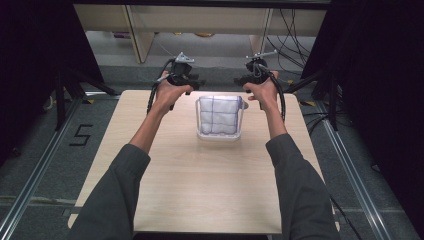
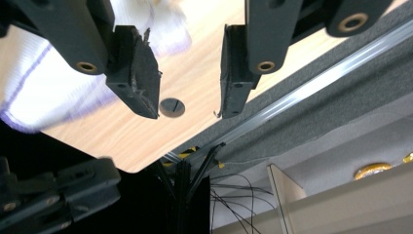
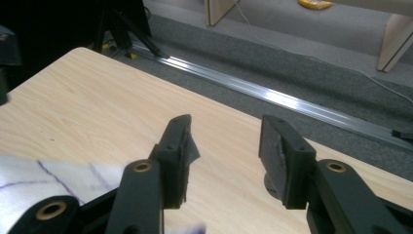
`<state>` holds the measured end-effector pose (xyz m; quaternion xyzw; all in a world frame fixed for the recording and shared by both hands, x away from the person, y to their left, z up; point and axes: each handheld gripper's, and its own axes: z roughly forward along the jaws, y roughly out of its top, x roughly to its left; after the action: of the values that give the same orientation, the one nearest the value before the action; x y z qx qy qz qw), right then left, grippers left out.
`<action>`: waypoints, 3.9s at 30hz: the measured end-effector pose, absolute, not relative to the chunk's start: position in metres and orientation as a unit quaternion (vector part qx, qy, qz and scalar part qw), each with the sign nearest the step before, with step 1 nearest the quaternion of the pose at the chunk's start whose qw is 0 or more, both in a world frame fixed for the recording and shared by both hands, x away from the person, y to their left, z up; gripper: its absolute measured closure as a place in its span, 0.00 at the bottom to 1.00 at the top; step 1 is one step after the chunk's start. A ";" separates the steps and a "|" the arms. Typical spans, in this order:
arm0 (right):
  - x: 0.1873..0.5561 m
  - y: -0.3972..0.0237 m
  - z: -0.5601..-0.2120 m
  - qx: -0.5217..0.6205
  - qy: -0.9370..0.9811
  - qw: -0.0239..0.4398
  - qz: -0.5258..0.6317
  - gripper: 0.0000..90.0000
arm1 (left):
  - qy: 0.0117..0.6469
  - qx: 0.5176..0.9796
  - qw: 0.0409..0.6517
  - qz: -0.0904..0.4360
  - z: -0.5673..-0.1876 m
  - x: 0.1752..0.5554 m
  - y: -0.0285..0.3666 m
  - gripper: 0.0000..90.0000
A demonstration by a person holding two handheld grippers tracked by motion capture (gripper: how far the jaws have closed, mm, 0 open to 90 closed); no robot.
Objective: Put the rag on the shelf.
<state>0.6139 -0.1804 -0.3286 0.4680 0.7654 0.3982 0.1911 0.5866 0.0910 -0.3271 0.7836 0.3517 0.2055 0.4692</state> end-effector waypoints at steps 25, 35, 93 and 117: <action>0.565 -0.204 -0.322 0.419 0.775 0.199 0.431 0.59 | 0.371 0.775 0.487 0.160 -0.334 0.532 0.117 0.43; 0.539 -0.211 -0.317 0.399 0.776 0.201 0.445 0.58 | 0.358 0.781 0.491 0.144 -0.343 0.506 0.124 0.39; 0.464 -0.216 -0.362 0.381 0.777 0.150 0.478 0.37 | 0.327 0.785 0.513 0.113 -0.386 0.426 0.127 0.31; 0.431 -0.207 -0.385 0.387 0.785 0.123 0.467 0.34 | 0.319 0.797 0.503 0.099 -0.410 0.398 0.131 0.28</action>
<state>0.4310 -0.2067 -0.3854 0.3869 0.7853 0.4673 0.1233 0.3979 0.1311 -0.4105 0.7968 0.3193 0.0988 0.5034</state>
